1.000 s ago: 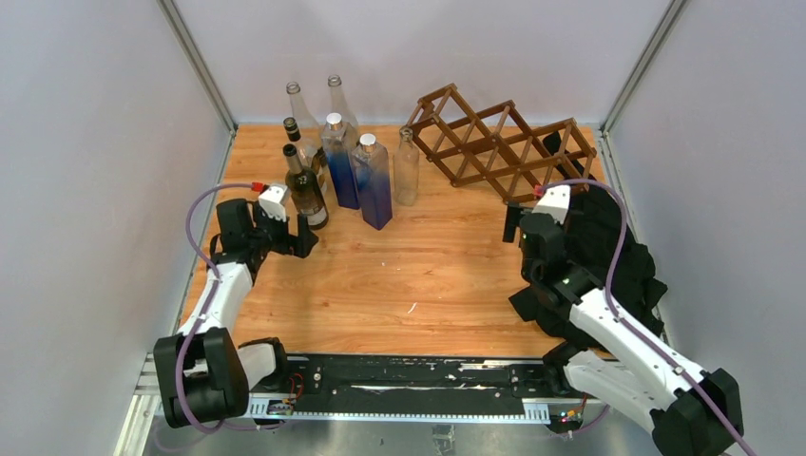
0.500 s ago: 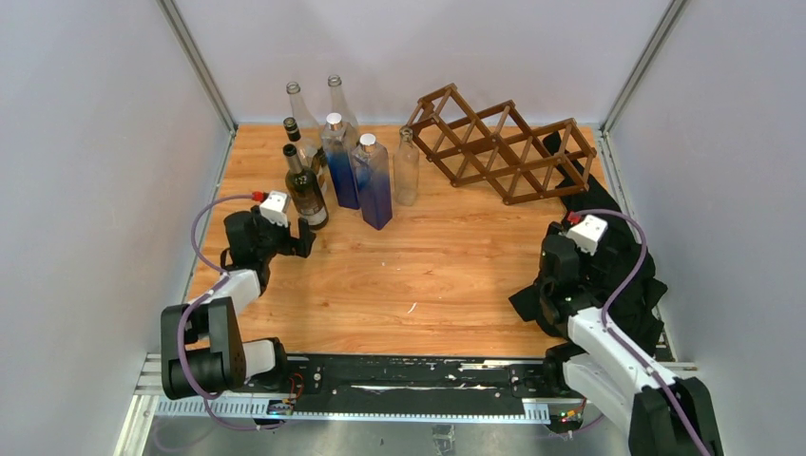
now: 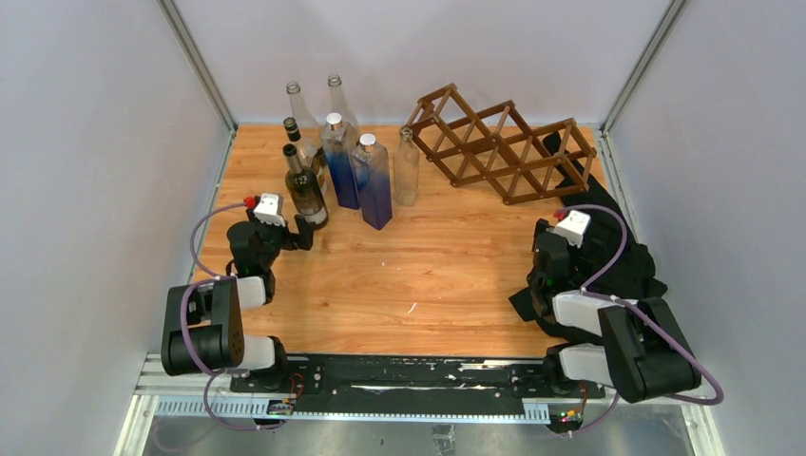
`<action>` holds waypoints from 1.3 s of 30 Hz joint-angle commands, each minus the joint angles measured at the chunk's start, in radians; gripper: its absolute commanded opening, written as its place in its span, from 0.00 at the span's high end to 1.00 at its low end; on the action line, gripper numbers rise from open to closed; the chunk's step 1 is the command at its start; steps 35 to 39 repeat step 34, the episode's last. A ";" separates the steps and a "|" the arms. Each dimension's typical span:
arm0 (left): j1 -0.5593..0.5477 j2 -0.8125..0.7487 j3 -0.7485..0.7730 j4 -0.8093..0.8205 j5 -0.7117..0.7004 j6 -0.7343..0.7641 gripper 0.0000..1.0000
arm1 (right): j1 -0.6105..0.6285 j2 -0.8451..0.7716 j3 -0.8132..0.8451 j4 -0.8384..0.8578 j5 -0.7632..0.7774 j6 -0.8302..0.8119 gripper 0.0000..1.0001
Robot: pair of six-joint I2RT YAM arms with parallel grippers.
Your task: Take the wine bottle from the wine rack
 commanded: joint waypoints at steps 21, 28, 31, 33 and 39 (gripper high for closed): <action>-0.172 0.025 -0.102 0.234 -0.360 0.060 0.00 | -0.120 0.198 -0.007 0.304 -0.450 -0.124 0.00; -0.172 0.032 -0.101 0.245 -0.363 0.059 0.00 | -0.120 0.198 -0.008 0.308 -0.450 -0.123 0.00; -0.172 0.032 -0.101 0.246 -0.363 0.060 0.00 | -0.119 0.198 -0.008 0.308 -0.450 -0.123 0.00; -0.172 0.031 -0.101 0.247 -0.362 0.059 0.00 | -0.119 0.198 -0.008 0.308 -0.450 -0.123 0.00; -0.173 0.032 -0.102 0.247 -0.363 0.057 0.00 | -0.119 0.198 -0.009 0.308 -0.450 -0.123 0.00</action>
